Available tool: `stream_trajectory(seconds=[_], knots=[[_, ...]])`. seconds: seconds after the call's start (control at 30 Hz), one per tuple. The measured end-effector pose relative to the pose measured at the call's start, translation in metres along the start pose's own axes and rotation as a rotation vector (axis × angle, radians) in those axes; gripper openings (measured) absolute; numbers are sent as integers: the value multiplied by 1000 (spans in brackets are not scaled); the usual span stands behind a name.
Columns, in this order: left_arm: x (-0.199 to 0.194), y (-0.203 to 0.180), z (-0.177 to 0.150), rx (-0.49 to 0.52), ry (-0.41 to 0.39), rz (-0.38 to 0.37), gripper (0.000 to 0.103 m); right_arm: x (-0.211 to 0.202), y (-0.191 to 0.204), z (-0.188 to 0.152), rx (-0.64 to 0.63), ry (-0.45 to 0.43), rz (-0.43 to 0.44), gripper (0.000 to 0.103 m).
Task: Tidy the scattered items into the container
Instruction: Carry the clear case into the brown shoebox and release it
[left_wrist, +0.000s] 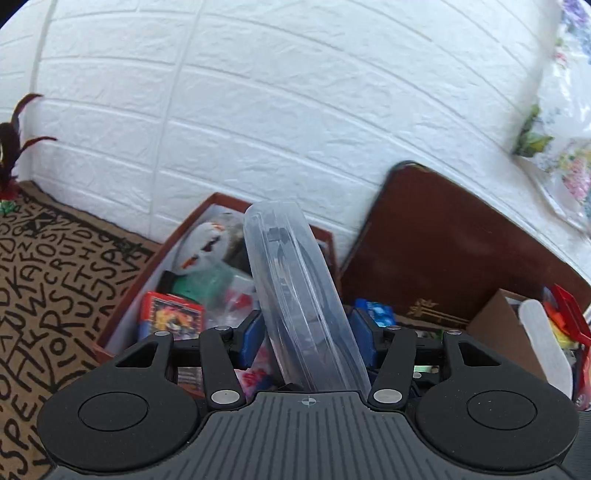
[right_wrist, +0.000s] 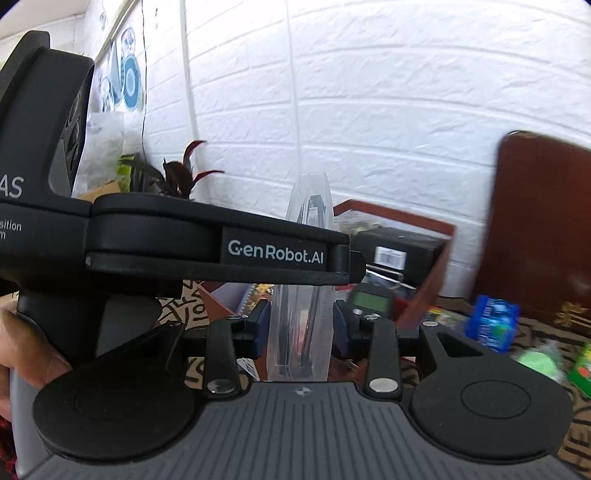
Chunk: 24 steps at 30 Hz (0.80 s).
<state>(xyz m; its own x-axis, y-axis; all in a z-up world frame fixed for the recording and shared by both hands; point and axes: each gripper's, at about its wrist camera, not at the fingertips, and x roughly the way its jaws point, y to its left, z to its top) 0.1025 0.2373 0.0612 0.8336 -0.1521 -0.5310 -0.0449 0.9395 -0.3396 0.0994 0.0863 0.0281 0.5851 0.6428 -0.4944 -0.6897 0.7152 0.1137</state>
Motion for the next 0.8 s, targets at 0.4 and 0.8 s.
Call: stream_trajectory(seconds=[0.4,0.8], knots=[[20,58,17,-65,10,25,55,53,22,14,-15,23,41,41],[44,56,6,-49,74,38,76,64,11,5,-35,48,13,47]])
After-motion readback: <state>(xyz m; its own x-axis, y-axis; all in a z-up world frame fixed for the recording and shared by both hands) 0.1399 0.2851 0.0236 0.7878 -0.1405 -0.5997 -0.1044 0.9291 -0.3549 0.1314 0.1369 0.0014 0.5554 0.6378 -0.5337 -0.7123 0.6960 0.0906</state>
